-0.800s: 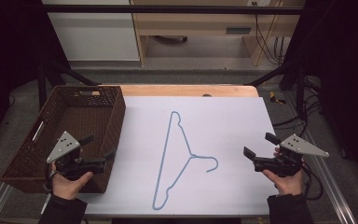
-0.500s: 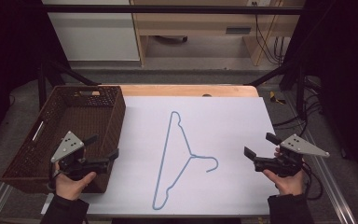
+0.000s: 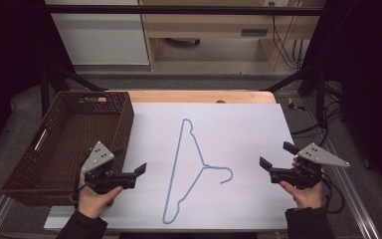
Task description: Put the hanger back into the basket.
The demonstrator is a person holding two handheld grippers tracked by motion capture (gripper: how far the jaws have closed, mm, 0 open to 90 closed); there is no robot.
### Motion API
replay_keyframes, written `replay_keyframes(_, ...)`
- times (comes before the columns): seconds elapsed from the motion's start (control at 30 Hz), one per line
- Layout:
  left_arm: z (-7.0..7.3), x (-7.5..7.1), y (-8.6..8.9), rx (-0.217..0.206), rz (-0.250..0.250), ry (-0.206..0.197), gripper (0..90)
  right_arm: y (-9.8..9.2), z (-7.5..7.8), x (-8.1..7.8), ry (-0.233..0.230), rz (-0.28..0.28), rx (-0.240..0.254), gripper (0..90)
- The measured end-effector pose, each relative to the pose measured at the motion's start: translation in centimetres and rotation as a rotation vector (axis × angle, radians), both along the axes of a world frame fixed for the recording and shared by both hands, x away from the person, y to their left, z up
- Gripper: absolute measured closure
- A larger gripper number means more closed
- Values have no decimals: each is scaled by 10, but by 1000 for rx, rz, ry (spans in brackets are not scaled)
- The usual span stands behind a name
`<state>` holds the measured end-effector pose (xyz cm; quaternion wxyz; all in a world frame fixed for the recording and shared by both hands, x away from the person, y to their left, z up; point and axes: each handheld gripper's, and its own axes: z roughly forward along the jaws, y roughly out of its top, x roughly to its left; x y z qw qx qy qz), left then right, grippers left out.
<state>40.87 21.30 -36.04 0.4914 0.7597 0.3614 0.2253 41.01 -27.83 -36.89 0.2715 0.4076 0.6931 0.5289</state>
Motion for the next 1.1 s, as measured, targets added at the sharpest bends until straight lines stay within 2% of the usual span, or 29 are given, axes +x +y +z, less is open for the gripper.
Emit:
replay_keyframes(0.53,-16,10,-64,101,-111,85,102,5,-2,0,12,13,-3,29)
replay_keyframes(0.63,-22,13,-76,132,-133,100,110,5,-2,0,15,12,0,29)
replay_keyframes(0.73,-28,16,-89,145,-149,107,137,5,-2,0,18,11,0,29)
replay_keyframes(0.87,-37,19,-107,177,-183,135,142,5,-2,0,18,10,2,30)
replay_keyframes(1.1,-54,27,-133,225,-202,186,172,5,-2,1,20,8,0,30)
